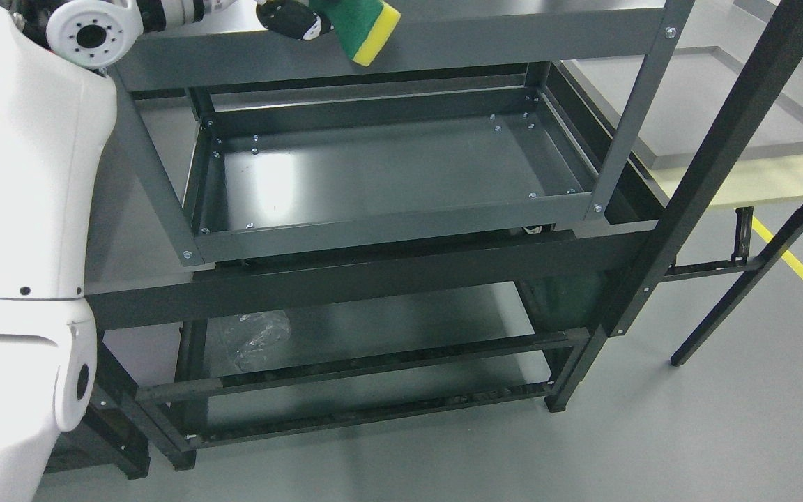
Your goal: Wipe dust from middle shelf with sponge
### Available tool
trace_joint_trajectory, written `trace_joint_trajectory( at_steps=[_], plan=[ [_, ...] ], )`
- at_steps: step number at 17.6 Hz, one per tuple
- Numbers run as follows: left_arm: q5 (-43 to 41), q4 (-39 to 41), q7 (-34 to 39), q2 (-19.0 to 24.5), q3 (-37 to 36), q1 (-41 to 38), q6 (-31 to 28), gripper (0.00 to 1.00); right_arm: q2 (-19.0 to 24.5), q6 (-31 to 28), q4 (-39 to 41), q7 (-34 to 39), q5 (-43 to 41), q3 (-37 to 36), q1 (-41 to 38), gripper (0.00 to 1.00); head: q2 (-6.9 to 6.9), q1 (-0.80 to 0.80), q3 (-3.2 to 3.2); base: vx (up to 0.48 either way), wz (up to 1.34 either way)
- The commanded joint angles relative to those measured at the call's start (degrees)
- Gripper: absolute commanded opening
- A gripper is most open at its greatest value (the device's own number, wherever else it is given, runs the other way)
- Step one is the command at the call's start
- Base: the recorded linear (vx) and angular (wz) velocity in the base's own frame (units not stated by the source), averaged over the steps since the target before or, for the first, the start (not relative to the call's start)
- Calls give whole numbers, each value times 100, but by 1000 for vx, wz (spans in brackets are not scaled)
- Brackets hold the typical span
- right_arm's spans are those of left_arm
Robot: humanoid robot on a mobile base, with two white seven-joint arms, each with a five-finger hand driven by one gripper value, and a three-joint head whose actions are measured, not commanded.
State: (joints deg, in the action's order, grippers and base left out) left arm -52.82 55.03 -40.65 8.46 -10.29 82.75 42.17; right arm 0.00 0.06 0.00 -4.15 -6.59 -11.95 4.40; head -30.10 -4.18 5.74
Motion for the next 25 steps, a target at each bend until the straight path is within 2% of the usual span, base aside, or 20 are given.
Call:
trace_joint_trajectory(
  at_steps=[1, 5, 10, 12, 16, 19, 22, 25],
  plan=[
    [-149, -889, 206, -746, -202, 312, -192, 1, -100, -411, 100, 2, 0, 0, 8, 100, 0, 0, 0, 0, 0],
    [95, -688, 198, -746, 131, 242, -157, 1, -100, -419, 100, 2, 0, 0, -1, 100, 0, 0, 0, 0, 0],
    [1483, 629, -109, -746, 676, -539, -236, 0, -100, -411, 100, 2, 0, 0, 8, 100, 0, 0, 0, 0, 0],
    [2054, 1244, -145, -746, 852, -856, -568, 0, -100, -411, 100, 2, 0, 0, 8, 100, 0, 0, 0, 0, 0],
    [3337, 2518, -145, -746, 818, -1444, -1649, 0, -100, -411, 100, 2, 0, 0, 8, 100, 0, 0, 0, 0, 0],
    [4172, 3161, -110, -746, 652, -2453, -1923, 0, -100, -411, 100, 2, 0, 0, -1, 100, 0, 0, 0, 0, 0],
    [5016, 3540, 91, -746, 195, -3675, -1915, 0, -100, -411, 100, 2, 0, 0, 8, 100, 0, 0, 0, 0, 0],
    [5763, 3506, 1020, -746, -157, -4642, -1923, 0, -100, -411, 100, 2, 0, 0, 8, 100, 0, 0, 0, 0, 0]
  ],
)
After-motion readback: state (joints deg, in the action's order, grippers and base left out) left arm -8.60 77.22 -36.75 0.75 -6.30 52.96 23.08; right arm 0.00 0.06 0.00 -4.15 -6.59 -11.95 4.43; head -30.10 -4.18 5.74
